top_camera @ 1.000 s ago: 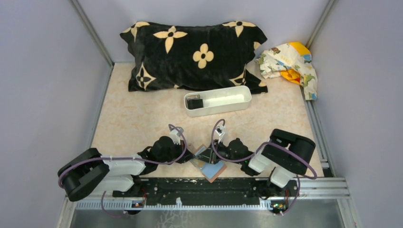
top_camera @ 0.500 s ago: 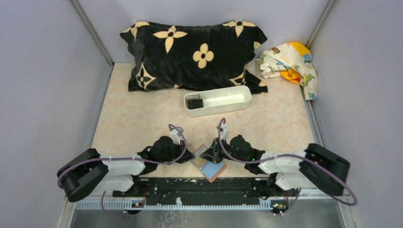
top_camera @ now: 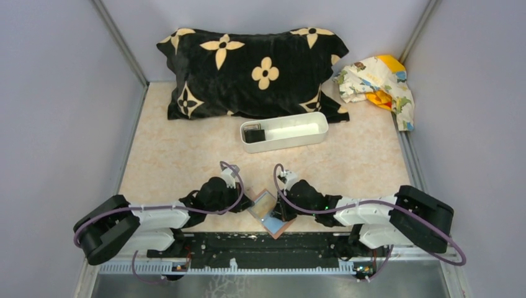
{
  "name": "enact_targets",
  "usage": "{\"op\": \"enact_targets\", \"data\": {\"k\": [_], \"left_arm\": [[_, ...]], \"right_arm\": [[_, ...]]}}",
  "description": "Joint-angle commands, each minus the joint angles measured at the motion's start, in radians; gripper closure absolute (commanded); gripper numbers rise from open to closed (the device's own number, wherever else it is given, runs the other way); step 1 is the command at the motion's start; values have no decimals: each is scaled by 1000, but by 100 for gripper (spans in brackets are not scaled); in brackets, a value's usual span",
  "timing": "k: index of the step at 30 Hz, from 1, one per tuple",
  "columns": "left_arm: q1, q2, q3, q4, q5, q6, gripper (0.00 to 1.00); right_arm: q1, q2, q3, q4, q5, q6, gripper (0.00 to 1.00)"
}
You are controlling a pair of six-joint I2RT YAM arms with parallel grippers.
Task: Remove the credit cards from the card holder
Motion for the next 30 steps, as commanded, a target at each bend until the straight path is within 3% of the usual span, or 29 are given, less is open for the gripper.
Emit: {"op": "enact_targets", "data": {"k": [1, 12, 30], "left_arm": [[-5, -40, 21, -47, -25, 6, 93], [-4, -120, 22, -125, -39, 17, 91], [-2, -161, 13, -167, -61, 22, 88]], "right_arm": [[13, 31, 13, 22, 42, 0, 100], [-18, 155, 78, 28, 95, -24, 100], [-262, 307, 247, 44, -15, -193, 100]]}}
